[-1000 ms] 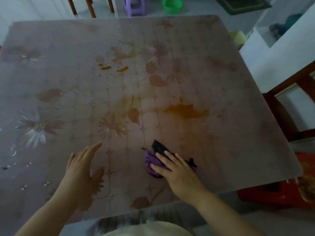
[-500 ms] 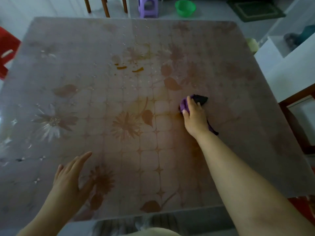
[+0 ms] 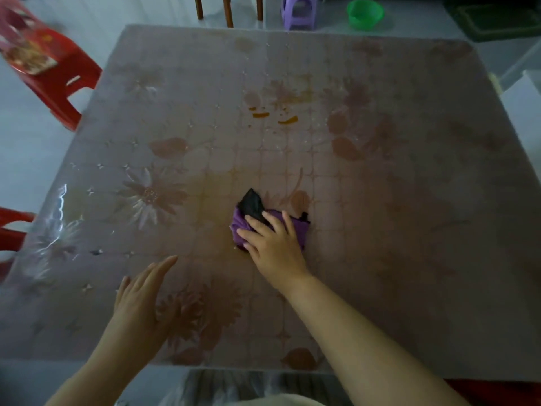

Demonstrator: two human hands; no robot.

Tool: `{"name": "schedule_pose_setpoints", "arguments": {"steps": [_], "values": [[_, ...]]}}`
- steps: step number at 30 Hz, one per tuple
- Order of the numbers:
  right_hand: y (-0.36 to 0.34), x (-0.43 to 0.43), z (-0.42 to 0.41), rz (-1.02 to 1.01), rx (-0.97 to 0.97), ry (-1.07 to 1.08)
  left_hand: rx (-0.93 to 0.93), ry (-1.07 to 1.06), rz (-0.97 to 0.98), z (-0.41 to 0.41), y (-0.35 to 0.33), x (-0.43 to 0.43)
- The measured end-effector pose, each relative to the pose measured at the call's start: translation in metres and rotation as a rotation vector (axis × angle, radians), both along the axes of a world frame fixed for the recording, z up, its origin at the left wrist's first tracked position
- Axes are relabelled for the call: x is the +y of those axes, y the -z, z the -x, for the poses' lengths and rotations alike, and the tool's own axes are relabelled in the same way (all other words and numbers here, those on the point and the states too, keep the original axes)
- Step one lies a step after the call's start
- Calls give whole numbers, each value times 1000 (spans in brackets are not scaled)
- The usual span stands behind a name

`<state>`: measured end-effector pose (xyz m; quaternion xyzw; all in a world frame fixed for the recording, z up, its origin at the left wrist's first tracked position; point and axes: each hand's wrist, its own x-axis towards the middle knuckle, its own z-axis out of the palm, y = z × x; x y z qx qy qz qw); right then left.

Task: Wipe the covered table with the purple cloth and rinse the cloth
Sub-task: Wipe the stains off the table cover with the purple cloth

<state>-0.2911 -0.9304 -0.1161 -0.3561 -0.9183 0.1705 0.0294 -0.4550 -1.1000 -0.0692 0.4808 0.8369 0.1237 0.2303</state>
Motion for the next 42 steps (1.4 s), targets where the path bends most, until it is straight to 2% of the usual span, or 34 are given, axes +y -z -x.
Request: {"name": "schedule_pose_setpoints", "arguments": {"steps": [5, 8, 12, 15, 18, 24, 27, 32, 36, 39, 42], "values": [[5, 8, -82, -55, -48, 110, -25, -25, -10, 6, 2, 6], [-1, 29, -106, 8, 79, 368, -33, -35, -20, 10, 0, 3], [-18, 59, -81, 103, 172, 581, -38, -61, -21, 15, 1, -4], [-23, 82, -30, 169, 215, 621, -35, -84, -42, 17, -2, -12], [-21, 96, 37, 221, 216, 512, -39, -111, -35, 23, -5, -21], [-18, 51, 153, 347, 156, -2, -42, -142, -34, 46, -6, -29], [-11, 2, 161, 216, 20, -213, -40, -137, -67, 55, -3, -23], [-4, -44, 107, 97, 14, -267, -69, 33, -142, 59, 5, 2], [-7, -46, 50, 120, 101, -166, -122, 266, -55, 44, 15, 28], [-7, -43, 6, 75, 163, 95, -73, 449, 13, 19, 22, 43], [-8, -40, -10, 68, 99, 340, -30, 480, 4, -2, 21, 48]]}}
